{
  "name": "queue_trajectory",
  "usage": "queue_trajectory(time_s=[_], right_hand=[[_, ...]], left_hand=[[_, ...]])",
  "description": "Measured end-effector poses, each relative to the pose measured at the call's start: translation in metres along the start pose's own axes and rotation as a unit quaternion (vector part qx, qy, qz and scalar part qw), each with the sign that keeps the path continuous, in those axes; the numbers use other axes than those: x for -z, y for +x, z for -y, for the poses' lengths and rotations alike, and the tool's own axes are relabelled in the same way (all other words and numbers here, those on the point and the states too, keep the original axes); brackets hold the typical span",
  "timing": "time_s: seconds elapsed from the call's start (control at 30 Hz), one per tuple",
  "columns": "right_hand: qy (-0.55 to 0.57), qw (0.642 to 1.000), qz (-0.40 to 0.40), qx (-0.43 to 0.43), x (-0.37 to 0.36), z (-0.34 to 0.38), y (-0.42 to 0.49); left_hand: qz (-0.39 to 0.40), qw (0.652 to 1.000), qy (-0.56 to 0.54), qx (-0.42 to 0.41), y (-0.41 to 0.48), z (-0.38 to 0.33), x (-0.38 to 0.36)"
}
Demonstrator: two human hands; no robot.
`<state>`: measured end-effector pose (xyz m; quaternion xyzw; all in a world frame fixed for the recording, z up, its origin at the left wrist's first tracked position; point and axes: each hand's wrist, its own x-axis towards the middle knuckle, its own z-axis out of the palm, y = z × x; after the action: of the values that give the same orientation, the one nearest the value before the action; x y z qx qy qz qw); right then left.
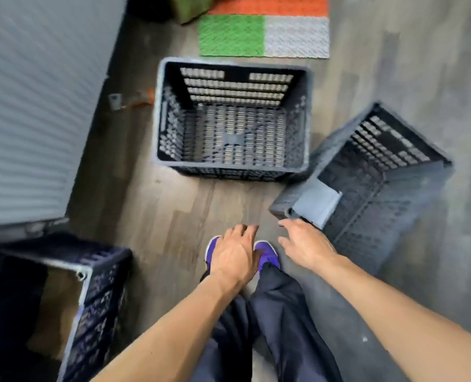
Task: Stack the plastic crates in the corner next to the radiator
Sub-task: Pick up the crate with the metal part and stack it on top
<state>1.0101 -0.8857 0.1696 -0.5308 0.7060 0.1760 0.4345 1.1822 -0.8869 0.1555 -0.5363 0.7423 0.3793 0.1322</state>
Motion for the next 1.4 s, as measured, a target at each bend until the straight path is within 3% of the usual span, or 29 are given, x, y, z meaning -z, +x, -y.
queue_trajectory(time_s=[0.27,0.5,0.93,1.13,1.4], right_hand=[[0.133,0.984,-0.035,-0.117,-0.034,-0.065,-0.038],[0.216,0.961,-0.065,-0.162,-0.054,-0.101,-0.064],[0.234,0.959,-0.081,-0.139,-0.030,-0.231,-0.053],[0.219,0.965,-0.069,-0.125,-0.010,-0.282,-0.034],[0.227,0.959,-0.072,-0.154,-0.004,-0.296,0.015]], left_hand=[[0.066,0.984,0.110,-0.123,0.036,-0.044,0.004],[0.101,0.964,0.173,-0.177,0.039,-0.087,-0.015],[0.045,0.973,0.200,-0.103,0.092,-0.181,-0.069],[0.049,0.986,0.154,-0.048,0.113,-0.228,-0.095],[0.025,0.981,0.189,-0.020,0.169,-0.219,-0.102]])
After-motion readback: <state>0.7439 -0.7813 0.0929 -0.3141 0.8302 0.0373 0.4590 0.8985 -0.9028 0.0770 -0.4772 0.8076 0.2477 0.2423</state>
